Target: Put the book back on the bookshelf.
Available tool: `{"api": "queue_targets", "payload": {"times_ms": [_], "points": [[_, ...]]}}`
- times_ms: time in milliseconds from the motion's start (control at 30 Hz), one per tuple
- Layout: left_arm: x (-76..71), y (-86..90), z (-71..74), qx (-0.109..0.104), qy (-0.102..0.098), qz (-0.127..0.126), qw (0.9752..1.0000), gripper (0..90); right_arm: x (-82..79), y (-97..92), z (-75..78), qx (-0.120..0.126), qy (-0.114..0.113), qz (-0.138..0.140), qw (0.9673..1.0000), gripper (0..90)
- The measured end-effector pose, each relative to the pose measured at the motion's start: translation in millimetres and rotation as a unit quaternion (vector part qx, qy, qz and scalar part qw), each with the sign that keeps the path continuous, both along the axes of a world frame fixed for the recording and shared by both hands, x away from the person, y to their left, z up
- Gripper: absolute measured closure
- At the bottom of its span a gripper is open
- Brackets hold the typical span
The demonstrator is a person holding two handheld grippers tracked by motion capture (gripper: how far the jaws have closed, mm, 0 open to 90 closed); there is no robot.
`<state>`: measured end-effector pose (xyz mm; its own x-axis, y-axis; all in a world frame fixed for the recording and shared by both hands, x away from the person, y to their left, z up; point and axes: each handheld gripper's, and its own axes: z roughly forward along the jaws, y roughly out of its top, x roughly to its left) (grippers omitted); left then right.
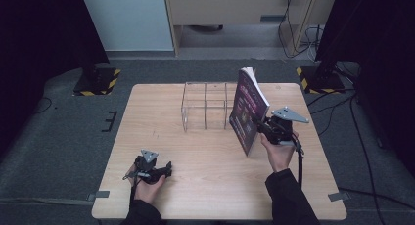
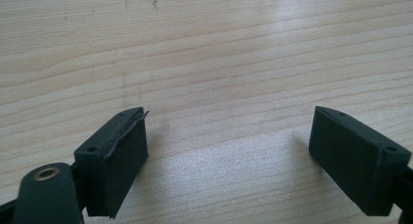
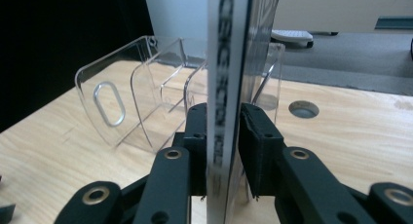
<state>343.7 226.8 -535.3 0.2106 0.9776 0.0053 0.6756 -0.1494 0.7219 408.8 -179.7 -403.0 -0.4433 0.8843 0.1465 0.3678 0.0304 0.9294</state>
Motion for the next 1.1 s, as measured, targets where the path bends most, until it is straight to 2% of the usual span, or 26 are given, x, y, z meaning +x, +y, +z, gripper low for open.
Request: {"api": "queue_targets", "payload": {"times_ms": [100,200,267,433,700,1033,1100], "points": [[0.1,0.1,0.0,0.0,0.0,0.0,1.0,13.1,3.8,-0.1,5.9,0.004,-0.005,-0.004,1.0,72.7],[0.1,0.0,0.0,0.0,0.0,-0.001,1.0,13.1,7.7,1.0,10.6,0.001,0.001,-0.011,0.9999,76.4],[0.1,0.0,0.0,0.0,0.0,0.0,1.0,13.1,8.0,1.6,11.2,0.0,0.005,-0.019,0.9998,81.3],[0.1,0.0,0.0,0.0,0.0,0.0,1.0,13.1,6.7,2.7,11.6,0.001,0.007,-0.038,0.9992,82.7],[0.1,0.0,0.0,0.0,0.0,0.0,1.0,13.1,8.7,13.9,14.1,-0.005,-0.017,-0.039,0.9991,82.9],[0.1,0.1,0.0,0.001,0.0,-0.001,1.0,13.1,26.4,26.0,22.6,-0.008,-0.04,-0.054,0.9977,82.9],[0.1,0.1,0.0,0.001,0.0,-0.001,1.0,13.1,34.7,27.8,21.4,-0.006,-0.045,-0.063,0.997,82.9]]}}
